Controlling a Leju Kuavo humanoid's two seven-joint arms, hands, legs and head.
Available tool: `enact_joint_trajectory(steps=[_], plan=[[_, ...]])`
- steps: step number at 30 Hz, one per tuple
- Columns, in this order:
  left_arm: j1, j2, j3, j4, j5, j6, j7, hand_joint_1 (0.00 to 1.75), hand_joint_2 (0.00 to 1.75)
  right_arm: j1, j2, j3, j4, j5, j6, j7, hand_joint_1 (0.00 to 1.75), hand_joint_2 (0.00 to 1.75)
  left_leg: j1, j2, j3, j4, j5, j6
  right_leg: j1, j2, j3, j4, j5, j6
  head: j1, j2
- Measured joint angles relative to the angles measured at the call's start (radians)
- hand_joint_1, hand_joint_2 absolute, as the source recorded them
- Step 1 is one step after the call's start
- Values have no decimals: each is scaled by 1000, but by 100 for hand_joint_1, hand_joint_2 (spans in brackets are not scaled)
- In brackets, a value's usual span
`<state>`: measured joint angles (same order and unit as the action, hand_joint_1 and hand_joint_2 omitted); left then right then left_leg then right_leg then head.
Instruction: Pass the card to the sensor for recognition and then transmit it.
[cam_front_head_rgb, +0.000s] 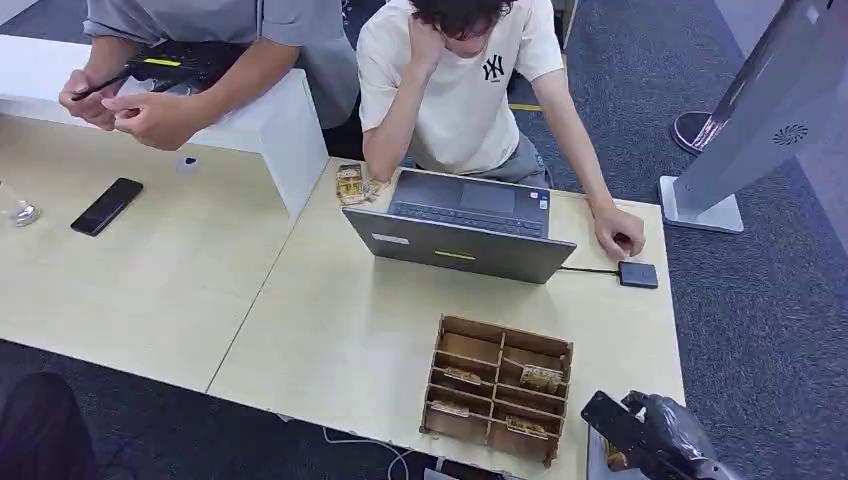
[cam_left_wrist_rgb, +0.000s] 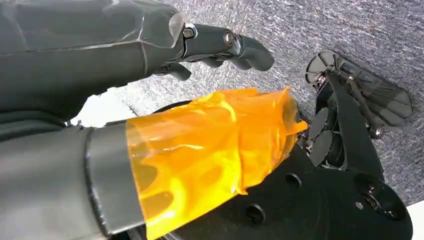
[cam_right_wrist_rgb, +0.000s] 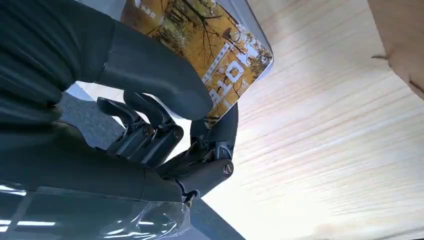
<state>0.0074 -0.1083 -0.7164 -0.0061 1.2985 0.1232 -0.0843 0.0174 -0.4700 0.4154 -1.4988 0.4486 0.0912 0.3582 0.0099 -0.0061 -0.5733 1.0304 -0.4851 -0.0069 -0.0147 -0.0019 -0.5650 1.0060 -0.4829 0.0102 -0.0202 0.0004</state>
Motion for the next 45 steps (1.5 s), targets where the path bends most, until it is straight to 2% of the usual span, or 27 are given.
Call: enact_joint_trajectory(steps=[30,45], plan=[[0,-1,-26,0,39,2,-13,0,0,-17,25,-55,-19,40,-45,-29,175,175,0,0,0,0,0,0,0,0,0,0,0,0,0,0],[0,-6,-32,0,61,3,-33,0,0,-70,45,-95,-52,-18,-85,-111,175,175,0,0,0,0,0,0,0,0,0,0,0,0,0,0]])
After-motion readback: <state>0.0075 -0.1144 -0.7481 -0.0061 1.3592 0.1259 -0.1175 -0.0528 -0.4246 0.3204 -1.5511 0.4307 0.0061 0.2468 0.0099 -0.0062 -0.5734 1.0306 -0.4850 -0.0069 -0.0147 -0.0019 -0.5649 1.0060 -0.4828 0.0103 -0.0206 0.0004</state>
